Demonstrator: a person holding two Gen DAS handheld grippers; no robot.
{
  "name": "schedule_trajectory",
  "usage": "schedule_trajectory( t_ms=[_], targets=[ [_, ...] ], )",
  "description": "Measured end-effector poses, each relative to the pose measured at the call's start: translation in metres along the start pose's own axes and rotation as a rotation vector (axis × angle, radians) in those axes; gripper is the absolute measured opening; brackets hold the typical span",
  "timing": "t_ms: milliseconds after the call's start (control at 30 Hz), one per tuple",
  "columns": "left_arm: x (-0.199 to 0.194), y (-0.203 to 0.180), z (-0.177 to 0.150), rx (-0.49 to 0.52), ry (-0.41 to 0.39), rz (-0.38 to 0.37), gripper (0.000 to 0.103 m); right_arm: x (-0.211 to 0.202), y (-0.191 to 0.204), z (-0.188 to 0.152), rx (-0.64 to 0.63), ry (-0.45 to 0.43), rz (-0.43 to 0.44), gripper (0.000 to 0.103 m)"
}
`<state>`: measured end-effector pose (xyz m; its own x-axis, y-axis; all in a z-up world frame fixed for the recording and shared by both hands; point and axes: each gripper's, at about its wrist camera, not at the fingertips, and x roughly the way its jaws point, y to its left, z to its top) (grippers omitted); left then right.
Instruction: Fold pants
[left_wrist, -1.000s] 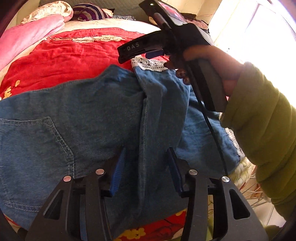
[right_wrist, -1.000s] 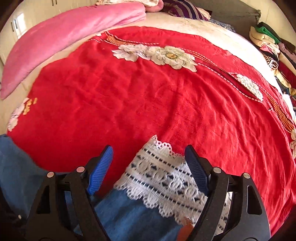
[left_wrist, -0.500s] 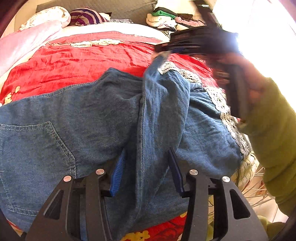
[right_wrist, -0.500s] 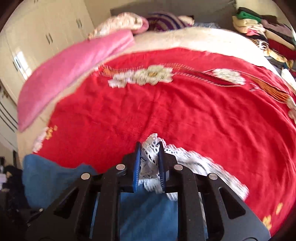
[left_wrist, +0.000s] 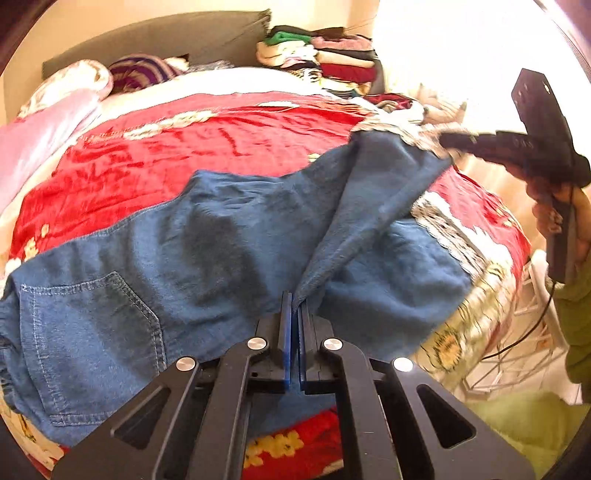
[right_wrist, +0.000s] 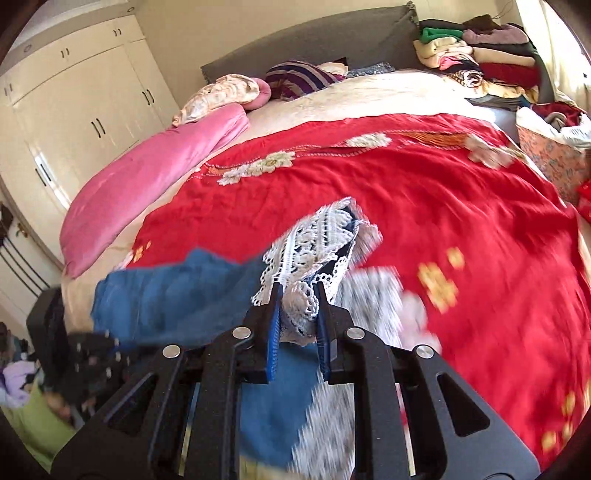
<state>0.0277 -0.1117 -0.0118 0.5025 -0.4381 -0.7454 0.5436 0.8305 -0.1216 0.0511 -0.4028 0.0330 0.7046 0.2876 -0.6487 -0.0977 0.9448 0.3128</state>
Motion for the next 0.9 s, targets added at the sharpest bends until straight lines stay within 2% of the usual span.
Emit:
schedule_trajectory(
  t_ms=[267,567,633,667,700,733,767,833,900],
  targets=[
    [0.003,-0.012,-0.02,0.058,0.064,0.007,0.002,-0.014,-0.004,-0.069,-0.017,0.115,-0.051,0.011],
    [0.01,-0.016,-0.029,0.069,0.112,0.013,0.004,-0.003,-0.017,-0.093,-0.013,0.165,-0.089,0.013],
    [0.015,-0.016,-0.032,0.069,0.131,0.02,0.006,0.003,-0.022,-0.099,-0.029,0.191,-0.15,0.029],
    [0.016,-0.015,-0.033,0.064,0.133,0.015,0.006,0.001,-0.024,-0.102,-0.029,0.191,-0.161,0.031],
    [0.014,-0.014,-0.033,0.058,0.131,0.011,0.008,-0.003,-0.026,-0.103,-0.024,0.188,-0.162,0.033],
    [0.011,-0.012,-0.033,0.049,0.129,0.009,0.018,-0.011,-0.026,-0.101,-0.025,0.167,-0.171,0.033],
    [0.004,-0.01,-0.033,0.036,0.123,-0.001,0.033,-0.019,-0.026,-0.099,-0.035,0.141,-0.185,0.033],
    [-0.012,-0.004,-0.032,0.008,0.092,-0.013,0.048,-0.04,-0.023,-0.092,-0.062,0.064,-0.206,0.033],
    [-0.033,0.011,-0.029,-0.044,0.037,-0.001,0.049,-0.048,-0.015,-0.085,-0.089,0.028,-0.179,0.034]
  ],
)
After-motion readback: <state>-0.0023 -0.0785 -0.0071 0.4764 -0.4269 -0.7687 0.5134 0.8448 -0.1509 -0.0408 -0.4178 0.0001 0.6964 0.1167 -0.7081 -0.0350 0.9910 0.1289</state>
